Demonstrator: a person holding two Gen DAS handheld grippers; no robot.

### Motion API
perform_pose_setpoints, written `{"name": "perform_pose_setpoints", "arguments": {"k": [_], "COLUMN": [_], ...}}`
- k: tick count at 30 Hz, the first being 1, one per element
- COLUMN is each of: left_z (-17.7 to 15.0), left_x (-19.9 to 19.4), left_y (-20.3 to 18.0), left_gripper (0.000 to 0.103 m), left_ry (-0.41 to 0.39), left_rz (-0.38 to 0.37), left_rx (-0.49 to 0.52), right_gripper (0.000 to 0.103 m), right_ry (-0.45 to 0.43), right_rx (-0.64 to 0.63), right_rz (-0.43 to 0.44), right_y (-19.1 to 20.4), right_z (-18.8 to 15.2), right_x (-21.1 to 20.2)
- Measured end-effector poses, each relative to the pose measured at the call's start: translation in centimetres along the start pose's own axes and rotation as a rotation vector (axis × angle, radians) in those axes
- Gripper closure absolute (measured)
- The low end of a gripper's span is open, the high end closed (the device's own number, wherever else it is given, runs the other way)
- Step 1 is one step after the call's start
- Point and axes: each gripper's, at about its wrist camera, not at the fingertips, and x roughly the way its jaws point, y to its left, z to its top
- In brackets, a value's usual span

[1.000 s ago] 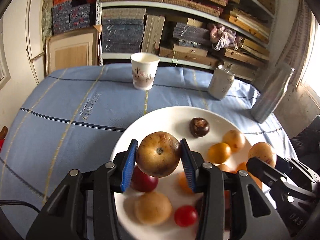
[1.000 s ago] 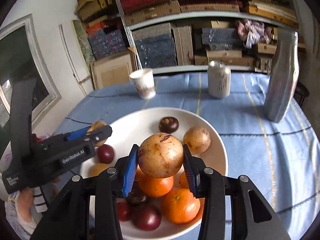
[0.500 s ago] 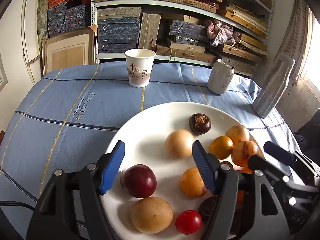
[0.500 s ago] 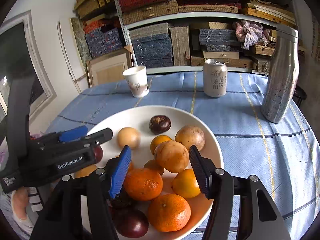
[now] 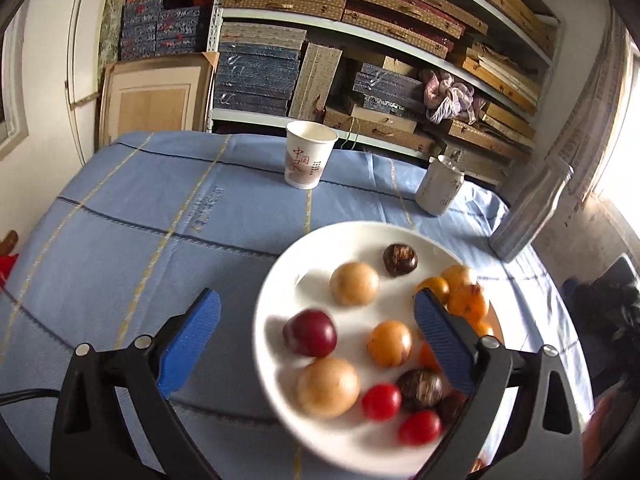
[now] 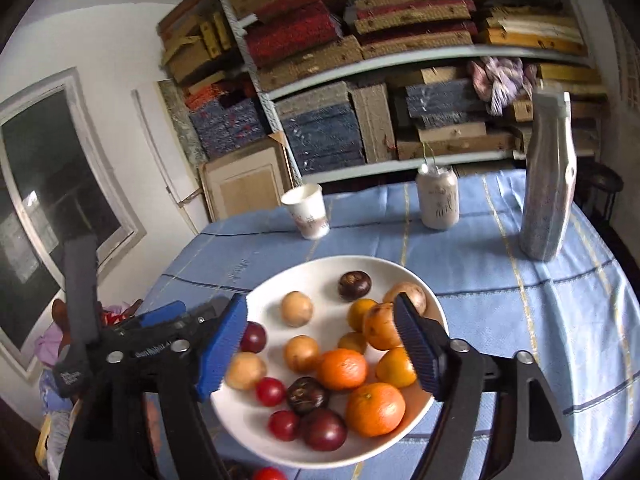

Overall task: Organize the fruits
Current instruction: 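Lift both open tools away from the plate, then grasp the dark brown fruit with the left tool while the right tool grasps another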

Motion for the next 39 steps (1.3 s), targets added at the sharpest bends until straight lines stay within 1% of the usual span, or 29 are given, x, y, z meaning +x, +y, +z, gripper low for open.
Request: {"name": "perform_pose_setpoints", "arguments": {"k": [2, 4, 6, 8, 9, 10, 12, 14, 16, 18, 20, 22, 34, 39], "left_z": [-0.8, -2.0, -3.3, -5.8, -7.0, -8.5, -10.2, -11.5, -12.4, -12.9, -13.3, -13.6, -14.5, -14.5], "left_x": [-0.8, -1.7, -2.8, -4.2, -4.5, -5.0, -5.2, -5.4, -5.6, -5.5, -5.1, -4.8, -2.9, -2.5], "left_y": [-0.2, -0.5, -0.7, -0.8, -0.9, -1.1, -1.3, -1.5, -2.3, -3.0, -3.4, -3.6, -4.4, -4.2], "left_gripper": [0.007, 0.007, 0.007, 0.007, 0.007, 0.007, 0.007, 0.007, 0.007, 0.007, 0.007, 0.007, 0.007, 0.007], "left_ry": [0.001, 0.015, 0.022, 0.024, 0.027, 0.038, 0.067, 0.078, 0.082, 0.077, 0.089, 0.103, 0.186, 0.205], "left_rz": [0.027, 0.061, 0.043, 0.012, 0.015, 0.031, 0.046, 0.034, 0.029, 0.040, 0.036, 0.026, 0.017, 0.010], "left_rx": [0.035, 0.070, 0.078, 0.102, 0.119, 0.143, 0.160, 0.167, 0.202, 0.242, 0.256, 0.258, 0.306, 0.292], "right_gripper": [0.015, 0.013, 0.011, 0.011, 0.010, 0.006, 0.005, 0.005, 0.005, 0.005, 0.005, 0.005, 0.005, 0.005], "right_ry": [-0.019, -0.038, -0.044, -0.042, -0.043, -0.046, -0.031, -0.007, 0.007, 0.014, 0.014, 0.015, 0.059, 0.067], "right_rx": [-0.024, -0.039, -0.039, -0.029, -0.018, 0.010, 0.066, 0.101, 0.135, 0.165, 0.174, 0.176, 0.196, 0.204], "right_rz": [0.000, -0.011, -0.018, -0.015, -0.014, -0.017, -0.012, -0.016, -0.019, -0.013, -0.014, -0.020, -0.028, -0.034], "right_y": [0.9, 1.3, 1.3, 0.7, 0.3, -0.4, -2.0, -3.2, -4.2, -4.7, -4.8, -4.8, -4.9, -5.2], "right_z": [-0.3, -0.8, -1.9, -3.1, -3.9, -5.0, -6.9, -7.9, -8.6, -8.7, -8.6, -8.7, -9.0, -9.0], "right_x": [-2.0, -3.8, -5.4, -6.6, -7.1, -7.7, -8.2, -8.2, -8.2, -8.2, -8.2, -8.2, -7.5, -7.4]}}
